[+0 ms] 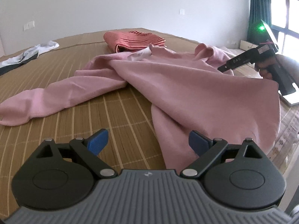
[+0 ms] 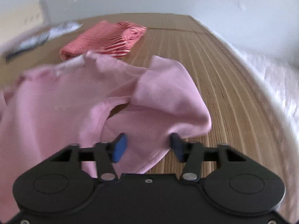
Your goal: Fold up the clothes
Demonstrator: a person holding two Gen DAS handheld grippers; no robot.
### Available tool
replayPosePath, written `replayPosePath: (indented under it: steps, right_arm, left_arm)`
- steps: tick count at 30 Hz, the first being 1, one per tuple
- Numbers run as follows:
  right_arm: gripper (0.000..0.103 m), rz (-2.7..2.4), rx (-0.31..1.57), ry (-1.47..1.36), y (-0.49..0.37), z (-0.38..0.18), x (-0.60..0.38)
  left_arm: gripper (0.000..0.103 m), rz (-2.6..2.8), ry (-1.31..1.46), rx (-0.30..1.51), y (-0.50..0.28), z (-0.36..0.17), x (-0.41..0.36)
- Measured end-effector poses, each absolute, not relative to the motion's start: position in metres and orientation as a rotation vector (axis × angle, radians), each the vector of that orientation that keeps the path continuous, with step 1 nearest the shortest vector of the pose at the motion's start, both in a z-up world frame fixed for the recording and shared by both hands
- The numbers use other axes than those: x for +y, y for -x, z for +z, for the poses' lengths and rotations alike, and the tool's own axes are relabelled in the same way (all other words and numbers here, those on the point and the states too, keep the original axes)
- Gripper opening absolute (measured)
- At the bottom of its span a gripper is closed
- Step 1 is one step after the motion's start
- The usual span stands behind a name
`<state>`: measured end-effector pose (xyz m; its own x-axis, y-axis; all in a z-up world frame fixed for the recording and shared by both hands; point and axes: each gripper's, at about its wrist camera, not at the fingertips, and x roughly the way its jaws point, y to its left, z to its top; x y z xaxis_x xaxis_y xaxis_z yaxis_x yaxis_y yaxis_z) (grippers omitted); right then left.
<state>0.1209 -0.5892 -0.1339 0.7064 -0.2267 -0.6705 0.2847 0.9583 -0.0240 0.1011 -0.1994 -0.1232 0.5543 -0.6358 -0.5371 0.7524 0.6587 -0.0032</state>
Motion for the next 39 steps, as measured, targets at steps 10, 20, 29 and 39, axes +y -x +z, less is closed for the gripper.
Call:
replayPosePath:
  steps: [10,20,29,39]
  right_arm:
    - [0.009,-0.191,0.346,-0.801,-0.056,-0.102,-0.686]
    - [0.052,-0.645,0.584,-0.239,-0.019,-0.101,-0.690]
    - [0.059,-0.442,0.696,0.035,-0.041,-0.130,-0.628]
    - [0.009,-0.492,0.638,-0.201,-0.026,-0.116,-0.675]
  left_arm:
    - [0.096,-0.836,-0.286,0.548,-0.099,-0.128,-0.202]
    - [0.096,-0.830,-0.303,0.545,-0.098,-0.128,-0.204]
    - [0.096,-0.831,-0.303,0.553,-0.098,-0.129,-0.206]
    - [0.096,-0.834,-0.301,0.558,-0.099,-0.130,-0.206]
